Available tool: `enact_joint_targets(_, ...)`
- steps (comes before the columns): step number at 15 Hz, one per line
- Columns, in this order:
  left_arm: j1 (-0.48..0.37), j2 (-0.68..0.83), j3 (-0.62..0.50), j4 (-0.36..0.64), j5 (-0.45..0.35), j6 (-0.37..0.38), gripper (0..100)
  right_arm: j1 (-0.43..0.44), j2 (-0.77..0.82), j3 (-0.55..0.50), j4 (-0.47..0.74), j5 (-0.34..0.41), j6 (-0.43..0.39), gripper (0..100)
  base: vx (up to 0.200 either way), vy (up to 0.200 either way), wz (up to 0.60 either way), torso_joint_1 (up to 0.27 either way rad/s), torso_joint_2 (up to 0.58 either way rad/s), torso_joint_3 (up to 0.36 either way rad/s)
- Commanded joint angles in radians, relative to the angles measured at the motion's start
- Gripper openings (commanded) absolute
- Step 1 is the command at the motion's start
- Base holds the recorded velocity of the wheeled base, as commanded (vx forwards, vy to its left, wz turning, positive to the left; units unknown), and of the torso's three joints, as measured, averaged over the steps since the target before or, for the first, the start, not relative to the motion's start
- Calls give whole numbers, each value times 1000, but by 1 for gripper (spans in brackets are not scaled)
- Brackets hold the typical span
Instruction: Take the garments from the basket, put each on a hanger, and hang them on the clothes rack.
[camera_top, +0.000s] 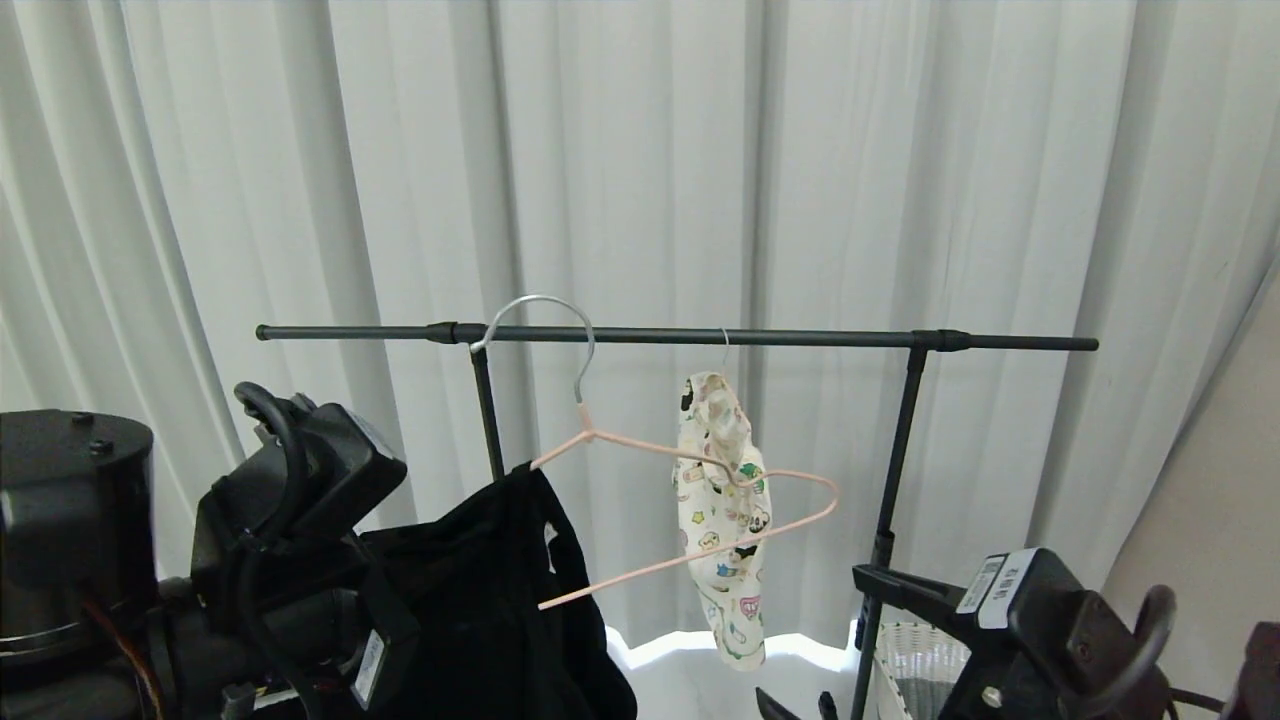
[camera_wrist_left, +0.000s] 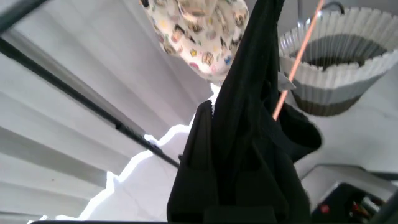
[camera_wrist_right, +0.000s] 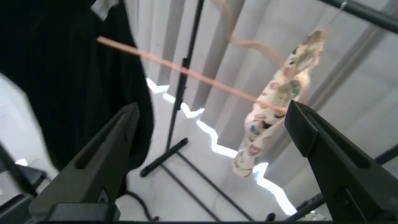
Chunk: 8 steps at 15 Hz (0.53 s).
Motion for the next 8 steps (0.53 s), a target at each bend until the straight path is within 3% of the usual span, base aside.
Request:
enact_joint_targets(1,2,-6,-25,-1,2,0,0,57,118,-78,1,0,40,100,0,0,0,0,0,0)
enact_joint_targets(8,-14,-25,-39,-9,2,-1,0,40,328,-276,21,-3,102,100,0,0,0,0,0,0)
